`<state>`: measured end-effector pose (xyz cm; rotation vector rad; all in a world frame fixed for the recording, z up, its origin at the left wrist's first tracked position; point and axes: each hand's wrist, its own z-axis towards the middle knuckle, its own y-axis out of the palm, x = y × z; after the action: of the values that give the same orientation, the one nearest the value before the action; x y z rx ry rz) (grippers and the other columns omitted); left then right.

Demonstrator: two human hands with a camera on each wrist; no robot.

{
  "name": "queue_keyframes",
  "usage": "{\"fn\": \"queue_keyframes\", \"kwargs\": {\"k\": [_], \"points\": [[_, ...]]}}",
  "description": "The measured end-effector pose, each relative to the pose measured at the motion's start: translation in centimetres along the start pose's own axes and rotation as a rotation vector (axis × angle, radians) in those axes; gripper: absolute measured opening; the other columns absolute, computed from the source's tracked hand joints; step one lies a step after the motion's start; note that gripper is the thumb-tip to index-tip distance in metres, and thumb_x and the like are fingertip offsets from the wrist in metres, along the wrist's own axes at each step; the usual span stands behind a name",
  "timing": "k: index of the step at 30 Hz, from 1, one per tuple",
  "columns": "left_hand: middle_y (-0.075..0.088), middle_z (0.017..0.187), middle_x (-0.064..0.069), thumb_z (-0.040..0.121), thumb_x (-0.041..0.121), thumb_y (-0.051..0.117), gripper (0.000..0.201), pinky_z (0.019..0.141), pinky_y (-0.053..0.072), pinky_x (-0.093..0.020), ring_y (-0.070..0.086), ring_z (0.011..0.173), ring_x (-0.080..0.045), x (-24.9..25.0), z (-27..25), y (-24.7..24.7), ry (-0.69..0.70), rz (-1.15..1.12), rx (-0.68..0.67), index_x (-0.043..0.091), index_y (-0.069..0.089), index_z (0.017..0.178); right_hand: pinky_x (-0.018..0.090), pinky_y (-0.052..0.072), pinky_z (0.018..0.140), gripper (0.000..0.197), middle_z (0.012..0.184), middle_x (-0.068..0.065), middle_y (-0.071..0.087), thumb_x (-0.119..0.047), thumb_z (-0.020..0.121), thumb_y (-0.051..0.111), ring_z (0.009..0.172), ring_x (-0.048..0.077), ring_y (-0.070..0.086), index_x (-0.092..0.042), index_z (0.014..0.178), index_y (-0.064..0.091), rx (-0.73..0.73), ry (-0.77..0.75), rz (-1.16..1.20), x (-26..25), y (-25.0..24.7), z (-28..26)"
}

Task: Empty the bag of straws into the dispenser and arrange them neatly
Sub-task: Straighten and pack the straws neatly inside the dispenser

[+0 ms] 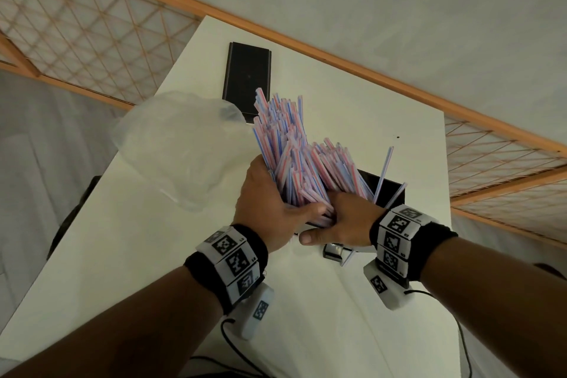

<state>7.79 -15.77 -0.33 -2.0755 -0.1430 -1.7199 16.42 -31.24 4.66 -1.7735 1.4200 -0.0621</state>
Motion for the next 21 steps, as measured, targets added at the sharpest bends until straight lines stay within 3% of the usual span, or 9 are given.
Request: {"fn": "queue_keyframes", "kwargs": {"k": [2, 5, 8, 10, 13, 15, 18, 21], "points": [[0.058, 0.122, 0.004, 0.041, 0.058, 0.084, 0.102, 0.091, 0.056, -0.045, 0.060, 0.116, -0.017, 0.0, 0.0, 0.1, -0.015, 0.011, -0.002, 0.025, 0.038, 0.126, 0.025, 0.050, 0.079, 0.070, 0.099, -0.015, 0.065, -0.078, 0.061, 0.073, 0.091, 0.008, 0.062, -0.032, 0.112, 0.059, 0.039, 0.023, -0.033, 0.5, -0.1, -0.4], [0.059, 0.118, 0.007, 0.044, 0.052, 0.089, 0.092, 0.088, 0.058, -0.036, 0.063, 0.109, -0.010, 0.4, -0.1, 0.0, -0.044, -0.048, -0.007, 0.030, 0.040, 0.118, 0.028, 0.046, 0.064, 0.065, 0.084, -0.006, 0.059, -0.072, 0.065, 0.075, 0.074, 0.011, 0.058, -0.021, 0.101, 0.057, 0.120, 0.049, -0.113, 0.7, -0.3, -1.3], [0.059, 0.116, 0.008, 0.054, 0.057, 0.085, 0.082, 0.083, 0.054, -0.027, 0.062, 0.106, -0.009, 0.8, -0.2, 0.0, -0.042, -0.038, 0.016, 0.027, 0.042, 0.117, 0.033, 0.048, 0.060, 0.066, 0.075, -0.001, 0.057, -0.081, 0.067, 0.065, 0.066, 0.015, 0.056, -0.020, 0.091, 0.056, 0.165, 0.036, -0.212, 0.9, 0.2, -2.0], [0.059, 0.116, 0.004, 0.064, 0.052, 0.083, 0.073, 0.083, 0.054, -0.029, 0.061, 0.108, -0.014, 0.7, -0.1, 0.1, -0.033, -0.009, 0.035, 0.024, 0.042, 0.117, 0.027, 0.038, 0.052, 0.059, 0.064, -0.006, 0.050, -0.080, 0.067, 0.066, 0.055, 0.008, 0.047, -0.025, 0.076, 0.046, 0.214, 0.017, -0.235, 1.0, 0.6, -2.4], [0.058, 0.115, -0.002, 0.072, 0.042, 0.083, 0.065, 0.088, 0.056, -0.039, 0.062, 0.108, -0.020, 0.1, 0.3, 0.3, -0.031, 0.030, 0.055, 0.019, 0.043, 0.117, 0.015, 0.029, 0.048, 0.050, 0.058, -0.011, 0.047, -0.066, 0.070, 0.076, 0.048, 0.000, 0.046, -0.031, 0.074, 0.040, 0.225, 0.016, -0.188, 1.0, 0.8, -2.7], [0.058, 0.115, -0.003, 0.074, 0.038, 0.084, 0.063, 0.088, 0.055, -0.041, 0.061, 0.107, -0.022, 0.0, 0.4, 0.3, -0.033, 0.044, 0.056, 0.016, 0.043, 0.116, 0.016, 0.034, 0.052, 0.046, 0.062, -0.012, 0.051, -0.058, 0.070, 0.080, 0.052, -0.001, 0.049, -0.031, 0.078, 0.044, 0.247, 0.009, -0.161, 1.2, 0.8, -2.6], [0.058, 0.115, -0.004, 0.076, 0.038, 0.084, 0.062, 0.089, 0.055, -0.043, 0.061, 0.108, -0.022, -0.2, 0.4, 0.2, -0.033, 0.036, 0.052, 0.016, 0.043, 0.116, 0.027, 0.043, 0.056, 0.052, 0.070, -0.008, 0.053, -0.055, 0.065, 0.084, 0.059, 0.008, 0.050, -0.024, 0.086, 0.048, 0.360, 0.008, -0.120, 1.6, 0.8, -2.6], [0.060, 0.117, -0.002, 0.070, 0.050, 0.082, 0.070, 0.091, 0.055, -0.043, 0.061, 0.110, -0.021, -0.1, 0.4, 0.3, -0.031, 0.004, 0.057, 0.017, 0.044, 0.118, 0.024, 0.046, 0.059, 0.040, 0.073, -0.008, 0.057, -0.051, 0.069, 0.082, 0.061, 0.006, 0.054, -0.024, 0.085, 0.057, 0.290, -0.009, -0.098, 1.4, 1.1, -2.8]]}}
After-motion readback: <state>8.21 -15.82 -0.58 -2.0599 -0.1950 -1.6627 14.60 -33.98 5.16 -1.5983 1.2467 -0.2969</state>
